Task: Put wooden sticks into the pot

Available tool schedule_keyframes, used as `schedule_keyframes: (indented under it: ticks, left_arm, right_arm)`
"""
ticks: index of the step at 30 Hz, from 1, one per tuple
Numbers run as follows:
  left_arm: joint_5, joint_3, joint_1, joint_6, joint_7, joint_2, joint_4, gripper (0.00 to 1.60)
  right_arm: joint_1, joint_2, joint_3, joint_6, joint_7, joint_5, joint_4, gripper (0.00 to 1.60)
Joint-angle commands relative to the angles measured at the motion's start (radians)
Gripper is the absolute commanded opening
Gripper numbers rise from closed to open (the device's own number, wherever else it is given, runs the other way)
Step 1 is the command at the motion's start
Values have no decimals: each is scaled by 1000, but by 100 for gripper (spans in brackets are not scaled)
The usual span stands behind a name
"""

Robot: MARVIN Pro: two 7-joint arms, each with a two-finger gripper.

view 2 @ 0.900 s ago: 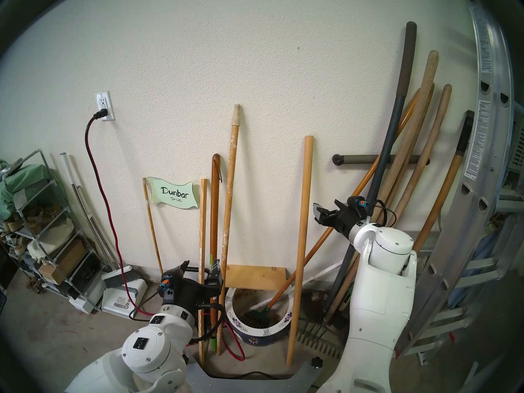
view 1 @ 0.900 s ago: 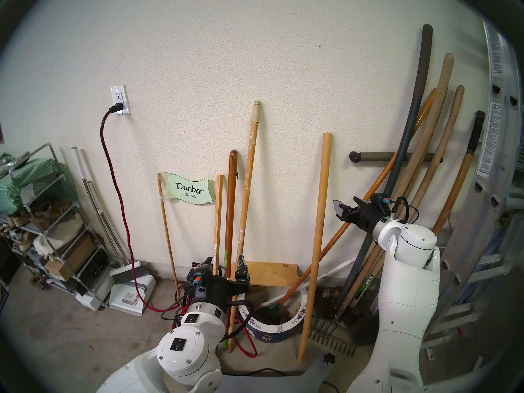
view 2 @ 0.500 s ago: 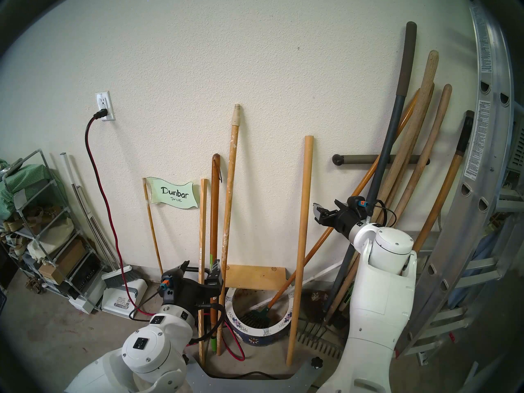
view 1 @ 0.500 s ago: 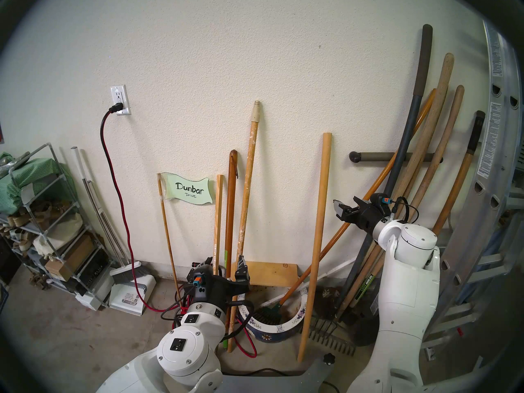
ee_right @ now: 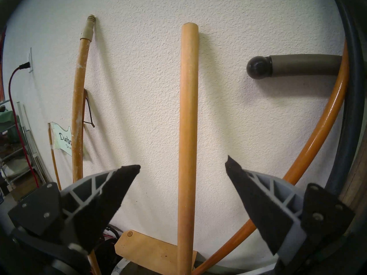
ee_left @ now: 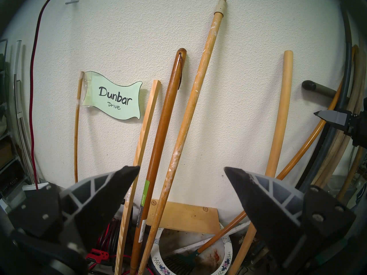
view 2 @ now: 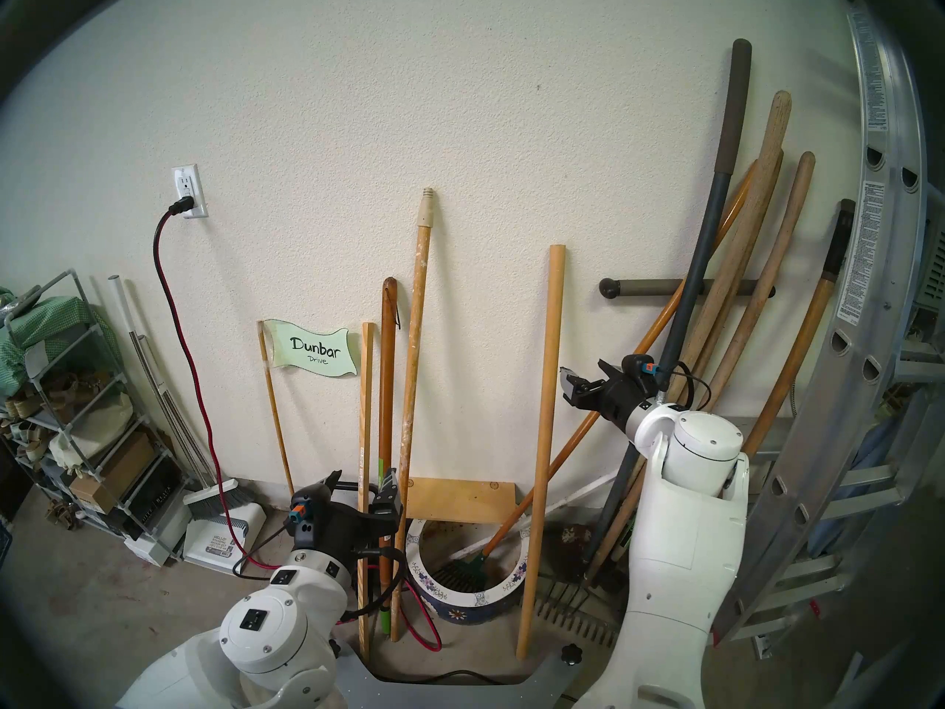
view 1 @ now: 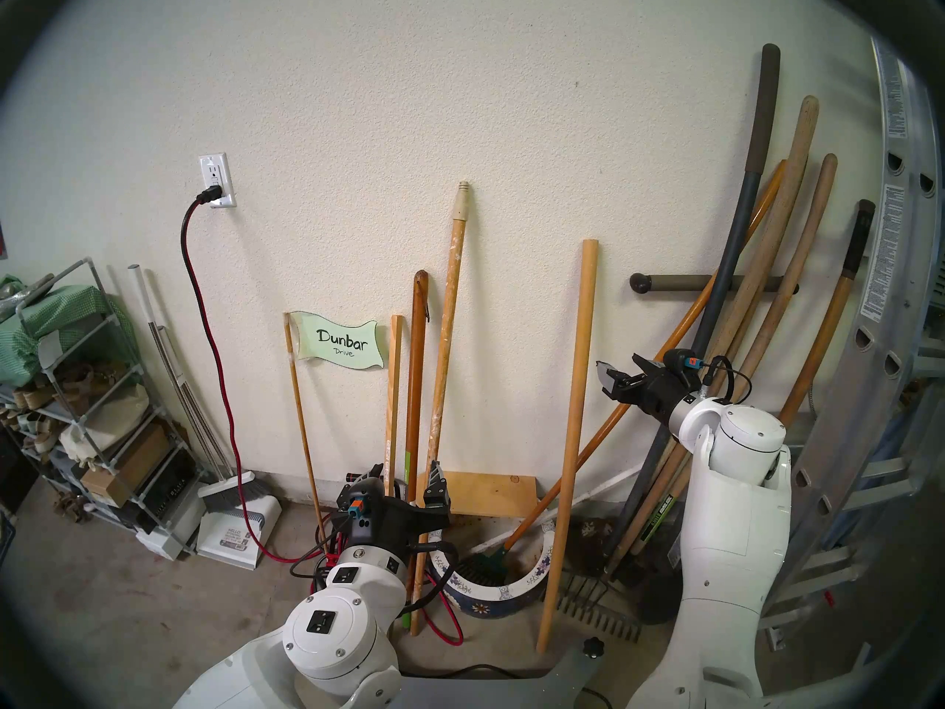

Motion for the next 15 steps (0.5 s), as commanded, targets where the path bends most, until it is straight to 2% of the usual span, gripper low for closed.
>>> schedule_keyframes:
  ticks: [1, 8, 15]
  left_arm:
    - [2, -1, -2, 2, 2, 0, 0, 160]
    - [1, 0, -3, 1, 3, 0, 0, 160]
    - [0, 1, -3, 1, 4, 1, 0, 160]
  right_arm:
    - [-8, 9, -9, -23, -7, -18, 32, 160]
    - [4, 6, -5, -62, -21, -26, 88, 160]
    - [44, 1, -9, -117, -56, -28, 191, 160]
